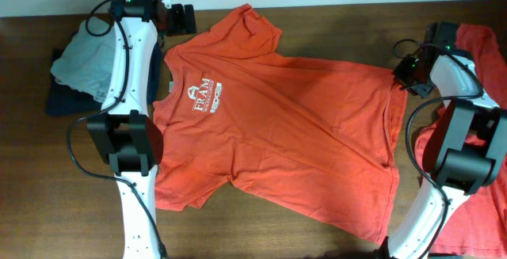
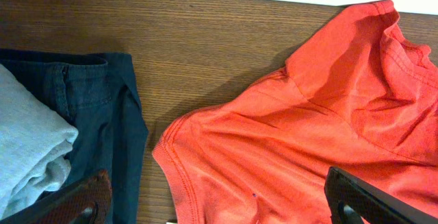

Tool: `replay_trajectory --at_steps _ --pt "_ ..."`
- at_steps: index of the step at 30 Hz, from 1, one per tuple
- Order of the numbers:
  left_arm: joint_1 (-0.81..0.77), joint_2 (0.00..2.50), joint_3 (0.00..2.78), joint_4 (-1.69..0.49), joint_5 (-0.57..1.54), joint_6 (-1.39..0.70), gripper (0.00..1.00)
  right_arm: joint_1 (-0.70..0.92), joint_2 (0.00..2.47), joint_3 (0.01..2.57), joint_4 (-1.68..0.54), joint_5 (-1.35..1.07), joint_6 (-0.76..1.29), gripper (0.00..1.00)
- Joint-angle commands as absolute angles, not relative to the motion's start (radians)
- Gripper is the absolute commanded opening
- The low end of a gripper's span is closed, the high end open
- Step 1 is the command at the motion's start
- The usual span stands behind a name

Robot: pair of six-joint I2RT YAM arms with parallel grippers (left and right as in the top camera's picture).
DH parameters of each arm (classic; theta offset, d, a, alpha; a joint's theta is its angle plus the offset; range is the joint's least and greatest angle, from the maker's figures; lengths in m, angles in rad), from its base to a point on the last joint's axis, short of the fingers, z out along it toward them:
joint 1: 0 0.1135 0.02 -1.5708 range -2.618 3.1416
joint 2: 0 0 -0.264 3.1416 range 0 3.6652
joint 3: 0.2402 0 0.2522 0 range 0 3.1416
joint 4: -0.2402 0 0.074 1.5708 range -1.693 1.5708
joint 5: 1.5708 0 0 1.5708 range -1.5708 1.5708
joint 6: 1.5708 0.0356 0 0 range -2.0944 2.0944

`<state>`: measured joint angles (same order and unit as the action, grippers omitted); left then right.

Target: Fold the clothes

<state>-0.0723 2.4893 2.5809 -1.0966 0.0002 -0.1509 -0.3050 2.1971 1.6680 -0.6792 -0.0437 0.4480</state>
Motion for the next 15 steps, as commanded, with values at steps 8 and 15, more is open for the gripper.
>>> replay_trajectory --at_steps 8,15 --pt "-0.072 2.479 2.584 -1.097 0.004 -0.149 0.99 -0.260 2.252 1.672 -0.665 -0.036 0.512 0.27" --pt "-0.072 2.479 2.584 -1.097 0.004 -0.149 0.99 -0.264 2.253 1.672 -0.662 -0.014 0.514 0.28"
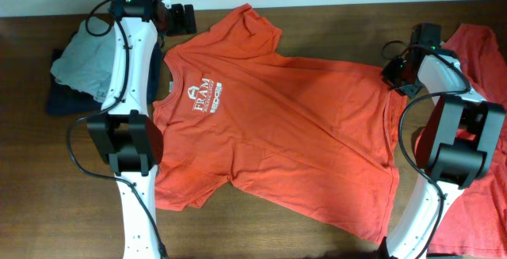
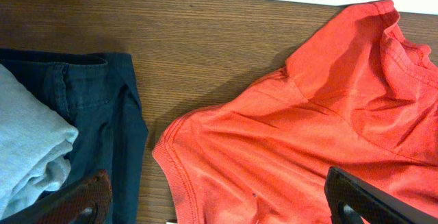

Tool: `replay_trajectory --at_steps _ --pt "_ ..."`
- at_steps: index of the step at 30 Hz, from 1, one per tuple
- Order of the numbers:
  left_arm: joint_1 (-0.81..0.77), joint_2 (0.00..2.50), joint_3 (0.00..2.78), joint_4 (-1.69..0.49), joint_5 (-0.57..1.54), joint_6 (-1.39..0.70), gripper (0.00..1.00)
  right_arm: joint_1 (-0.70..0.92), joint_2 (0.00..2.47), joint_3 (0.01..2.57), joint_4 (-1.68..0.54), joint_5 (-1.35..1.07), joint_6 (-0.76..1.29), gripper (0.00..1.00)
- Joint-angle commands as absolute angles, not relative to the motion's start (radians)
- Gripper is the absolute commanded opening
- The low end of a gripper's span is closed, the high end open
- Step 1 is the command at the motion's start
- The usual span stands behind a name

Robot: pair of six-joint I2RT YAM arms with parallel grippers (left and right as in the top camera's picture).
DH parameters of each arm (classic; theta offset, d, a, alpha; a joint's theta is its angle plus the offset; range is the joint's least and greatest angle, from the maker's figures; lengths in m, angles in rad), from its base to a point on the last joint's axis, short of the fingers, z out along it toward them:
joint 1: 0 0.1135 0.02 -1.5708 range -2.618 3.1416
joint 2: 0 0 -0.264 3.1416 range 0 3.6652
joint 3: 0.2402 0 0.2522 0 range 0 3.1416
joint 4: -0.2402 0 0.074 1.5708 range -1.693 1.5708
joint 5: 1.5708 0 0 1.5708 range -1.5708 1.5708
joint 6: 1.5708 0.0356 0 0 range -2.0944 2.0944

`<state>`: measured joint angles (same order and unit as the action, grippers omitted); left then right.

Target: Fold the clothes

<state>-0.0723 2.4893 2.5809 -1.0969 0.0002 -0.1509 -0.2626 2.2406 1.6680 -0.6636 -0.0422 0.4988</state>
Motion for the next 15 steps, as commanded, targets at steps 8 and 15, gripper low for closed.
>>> replay_trajectory --at_steps 8,15 --pt "-0.072 2.479 2.584 -1.097 0.004 -0.149 0.99 -0.267 2.244 1.680 -0.663 -0.010 0.505 0.05" --pt "-0.072 2.479 2.584 -1.097 0.004 -0.149 0.99 -0.289 2.215 1.698 -0.674 -0.007 0.491 0.04"
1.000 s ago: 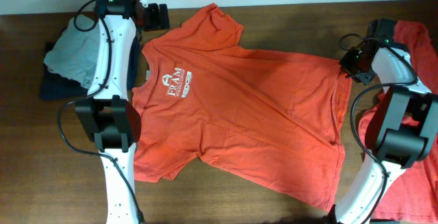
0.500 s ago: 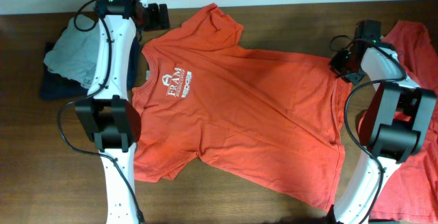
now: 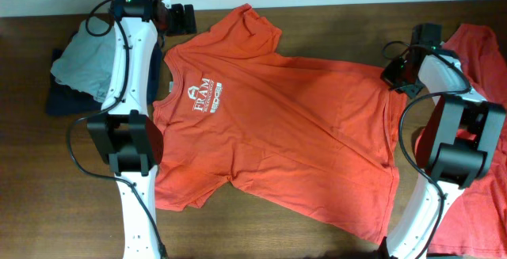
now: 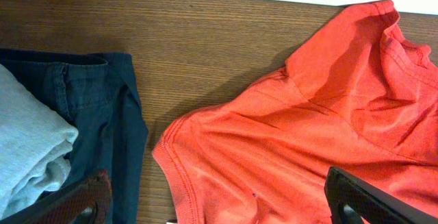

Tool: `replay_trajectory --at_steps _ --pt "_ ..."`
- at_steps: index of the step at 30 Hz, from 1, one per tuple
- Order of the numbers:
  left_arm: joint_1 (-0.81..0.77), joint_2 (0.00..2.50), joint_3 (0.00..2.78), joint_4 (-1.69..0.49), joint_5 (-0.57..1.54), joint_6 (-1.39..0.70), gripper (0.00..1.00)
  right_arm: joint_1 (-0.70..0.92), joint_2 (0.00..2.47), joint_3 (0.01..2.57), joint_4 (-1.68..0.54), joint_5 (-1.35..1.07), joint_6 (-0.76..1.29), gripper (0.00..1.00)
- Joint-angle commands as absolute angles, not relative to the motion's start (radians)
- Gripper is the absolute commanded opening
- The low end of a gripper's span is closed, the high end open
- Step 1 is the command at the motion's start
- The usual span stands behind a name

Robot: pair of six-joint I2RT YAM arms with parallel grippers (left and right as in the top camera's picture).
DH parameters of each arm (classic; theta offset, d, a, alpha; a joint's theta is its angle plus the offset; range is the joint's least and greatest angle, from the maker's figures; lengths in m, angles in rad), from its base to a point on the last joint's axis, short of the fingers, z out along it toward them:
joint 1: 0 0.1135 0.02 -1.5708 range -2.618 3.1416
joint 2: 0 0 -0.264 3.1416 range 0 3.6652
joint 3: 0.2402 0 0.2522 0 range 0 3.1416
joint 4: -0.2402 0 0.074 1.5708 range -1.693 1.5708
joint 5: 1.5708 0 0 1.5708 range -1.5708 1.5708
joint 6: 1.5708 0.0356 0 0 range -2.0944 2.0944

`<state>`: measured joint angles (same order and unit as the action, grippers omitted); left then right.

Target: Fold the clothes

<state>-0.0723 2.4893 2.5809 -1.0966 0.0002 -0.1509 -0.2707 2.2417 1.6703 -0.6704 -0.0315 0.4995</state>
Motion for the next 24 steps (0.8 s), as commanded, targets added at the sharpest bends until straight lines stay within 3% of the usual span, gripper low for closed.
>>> replay_trajectory --at_steps 1,4,5,7,9,24 --pt "-0.072 2.479 2.584 -1.097 0.004 -0.149 0.99 -0.292 2.215 1.699 -0.676 -0.007 0.474 0.04" --pt "-0.072 2.479 2.584 -1.097 0.004 -0.149 0.99 -0.297 2.215 1.702 -0.681 -0.007 0.415 0.05" --pt "-0.072 2.479 2.584 -1.097 0.004 -0.149 0.99 -0.297 2.215 1.702 -0.681 -0.008 0.395 0.11" --pt "-0.072 2.479 2.584 -1.097 0.004 -0.149 0.99 -0.297 2.215 1.704 -0.681 -0.015 0.361 0.38" --pt "-0.072 2.479 2.584 -1.097 0.004 -0.149 0.99 -0.295 2.215 1.704 -0.685 -0.015 0.336 0.51" --pt "-0.072 2.479 2.584 -1.097 0.004 -0.149 0.99 -0.318 2.214 1.732 -0.693 -0.077 0.404 0.52"
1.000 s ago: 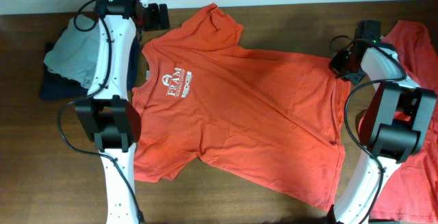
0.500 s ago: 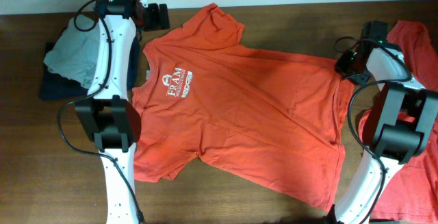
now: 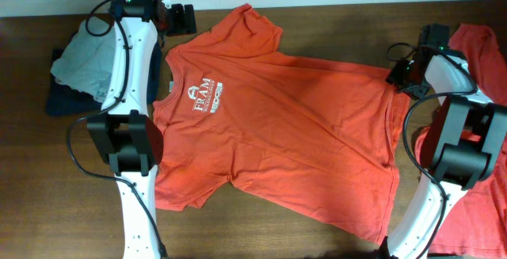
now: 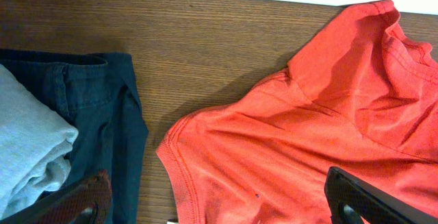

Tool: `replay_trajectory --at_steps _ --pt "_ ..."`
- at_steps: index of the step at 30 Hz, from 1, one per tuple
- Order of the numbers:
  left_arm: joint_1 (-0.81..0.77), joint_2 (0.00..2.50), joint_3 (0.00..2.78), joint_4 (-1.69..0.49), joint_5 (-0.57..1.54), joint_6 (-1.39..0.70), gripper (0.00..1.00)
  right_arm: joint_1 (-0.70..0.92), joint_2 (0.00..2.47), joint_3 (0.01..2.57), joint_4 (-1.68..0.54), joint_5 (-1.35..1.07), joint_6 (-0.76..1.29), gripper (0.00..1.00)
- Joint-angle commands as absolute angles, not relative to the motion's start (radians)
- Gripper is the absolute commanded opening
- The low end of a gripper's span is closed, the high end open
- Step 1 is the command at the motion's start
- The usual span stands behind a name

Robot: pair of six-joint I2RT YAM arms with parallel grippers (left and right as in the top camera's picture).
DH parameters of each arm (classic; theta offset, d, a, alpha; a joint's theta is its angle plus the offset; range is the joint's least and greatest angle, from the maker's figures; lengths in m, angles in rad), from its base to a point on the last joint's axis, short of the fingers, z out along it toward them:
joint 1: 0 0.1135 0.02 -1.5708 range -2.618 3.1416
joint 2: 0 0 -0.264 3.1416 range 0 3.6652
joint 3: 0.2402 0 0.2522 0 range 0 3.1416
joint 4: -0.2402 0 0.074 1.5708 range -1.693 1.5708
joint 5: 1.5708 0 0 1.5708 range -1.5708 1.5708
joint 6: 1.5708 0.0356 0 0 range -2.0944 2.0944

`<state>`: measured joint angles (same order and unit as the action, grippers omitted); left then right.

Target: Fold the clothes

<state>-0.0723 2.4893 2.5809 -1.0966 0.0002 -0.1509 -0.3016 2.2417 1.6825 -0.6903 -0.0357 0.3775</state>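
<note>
An orange T-shirt [image 3: 285, 132] with a white FRAM logo lies spread flat on the wooden table [image 3: 47, 180], collar to the left and hem to the right. My left gripper [image 3: 179, 18] hovers at the shirt's far left shoulder. In the left wrist view its gripper [image 4: 219, 207] is open, with the ribbed collar [image 4: 179, 176] between the wide-set fingers [image 4: 363, 196]. My right gripper [image 3: 400, 74] sits on the far corner of the hem and looks shut on it; the cloth there is slightly bunched.
A folded grey garment [image 3: 83, 57] lies on dark blue jeans [image 3: 59, 100] at the far left, also seen as grey cloth [image 4: 27, 148] and jeans [image 4: 102, 107]. More red clothing [image 3: 483, 45] lies along the right edge. A white wall borders the table's back.
My right gripper has shifted a little to the right at the hem corner. The shirt's collar has slid slightly the same way in the left wrist view. The left arm stayed put.
My right gripper first stood just right of the hem's far corner. It then sat over that corner and stayed there. Now it is slightly further right and the shirt has been drawn a little that way. The left gripper stayed open over the collar throughout.
</note>
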Motion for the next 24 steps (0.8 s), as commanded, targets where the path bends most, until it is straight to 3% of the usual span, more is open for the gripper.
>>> replay_trajectory --at_steps 1,9,10,13,14,20,24 --pt "-0.072 2.479 2.584 -1.097 0.004 -0.149 0.99 -0.321 2.211 1.744 -0.700 -0.084 0.405 0.52" --pt "-0.072 2.479 2.584 -1.097 0.004 -0.149 0.99 -0.334 2.204 1.821 -0.767 -0.075 0.409 0.49" --pt "-0.072 2.479 2.584 -1.097 0.004 -0.149 0.99 -0.336 2.204 1.820 -0.776 -0.066 0.423 0.43" --pt "-0.072 2.479 2.584 -1.097 0.004 -0.149 0.99 -0.341 2.207 1.816 -0.806 -0.028 0.480 0.11" --pt "-0.072 2.479 2.584 -1.097 0.004 -0.149 0.99 -0.342 2.207 1.815 -0.813 -0.021 0.495 0.08" --pt "-0.072 2.479 2.584 -1.097 0.004 -0.149 0.99 -0.343 2.211 1.809 -0.821 -0.018 0.521 0.13" --pt "-0.072 2.479 2.584 -1.097 0.004 -0.149 0.99 -0.343 2.216 1.803 -0.822 -0.014 0.541 0.22"
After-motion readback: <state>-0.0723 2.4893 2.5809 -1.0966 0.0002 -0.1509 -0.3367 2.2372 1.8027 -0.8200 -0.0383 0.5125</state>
